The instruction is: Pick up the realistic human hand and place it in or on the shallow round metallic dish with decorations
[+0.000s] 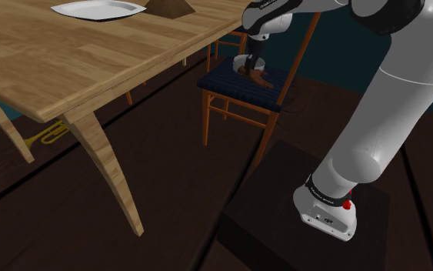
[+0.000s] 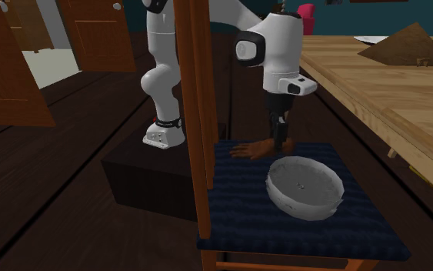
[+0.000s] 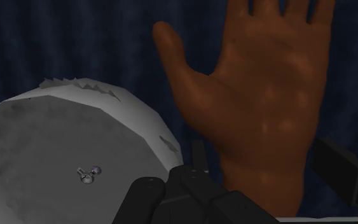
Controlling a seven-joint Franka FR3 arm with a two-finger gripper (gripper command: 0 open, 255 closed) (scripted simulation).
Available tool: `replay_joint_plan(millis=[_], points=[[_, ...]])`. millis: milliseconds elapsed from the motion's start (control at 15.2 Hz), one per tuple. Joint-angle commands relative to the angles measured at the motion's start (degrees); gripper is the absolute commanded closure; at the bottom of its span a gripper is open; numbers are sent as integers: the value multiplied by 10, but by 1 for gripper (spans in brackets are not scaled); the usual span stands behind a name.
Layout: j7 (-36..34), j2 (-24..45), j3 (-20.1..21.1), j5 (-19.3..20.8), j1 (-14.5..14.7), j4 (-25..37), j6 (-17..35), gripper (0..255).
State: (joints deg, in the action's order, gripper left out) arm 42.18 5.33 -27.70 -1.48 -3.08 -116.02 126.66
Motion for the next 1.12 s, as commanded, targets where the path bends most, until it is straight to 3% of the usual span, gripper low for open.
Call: replay_joint_plan(millis=[0,1056], points=[[-1,-6,-1,3,0,8,-14,255],[-11,-39,0,22,3,98,-132,255]])
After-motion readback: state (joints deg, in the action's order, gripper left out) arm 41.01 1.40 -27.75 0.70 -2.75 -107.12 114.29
